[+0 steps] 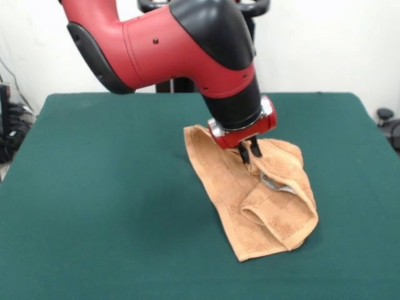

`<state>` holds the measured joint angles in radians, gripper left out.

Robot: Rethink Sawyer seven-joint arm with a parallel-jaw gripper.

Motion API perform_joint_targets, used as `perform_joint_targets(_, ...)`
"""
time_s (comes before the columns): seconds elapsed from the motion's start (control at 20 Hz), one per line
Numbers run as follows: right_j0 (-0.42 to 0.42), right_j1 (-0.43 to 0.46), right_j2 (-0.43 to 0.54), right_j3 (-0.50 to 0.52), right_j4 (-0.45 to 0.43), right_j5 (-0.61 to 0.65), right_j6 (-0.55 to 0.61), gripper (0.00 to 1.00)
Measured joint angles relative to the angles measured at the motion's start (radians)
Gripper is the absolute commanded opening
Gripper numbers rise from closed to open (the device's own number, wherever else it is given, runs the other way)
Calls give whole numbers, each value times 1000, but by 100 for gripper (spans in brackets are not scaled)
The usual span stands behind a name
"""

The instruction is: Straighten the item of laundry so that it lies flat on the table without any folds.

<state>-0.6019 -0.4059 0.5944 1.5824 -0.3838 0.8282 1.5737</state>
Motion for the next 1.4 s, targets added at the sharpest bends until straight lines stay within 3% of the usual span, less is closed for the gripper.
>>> perform_joint_targets(1.4,43,-29,-16,-1,53,0,0,0)
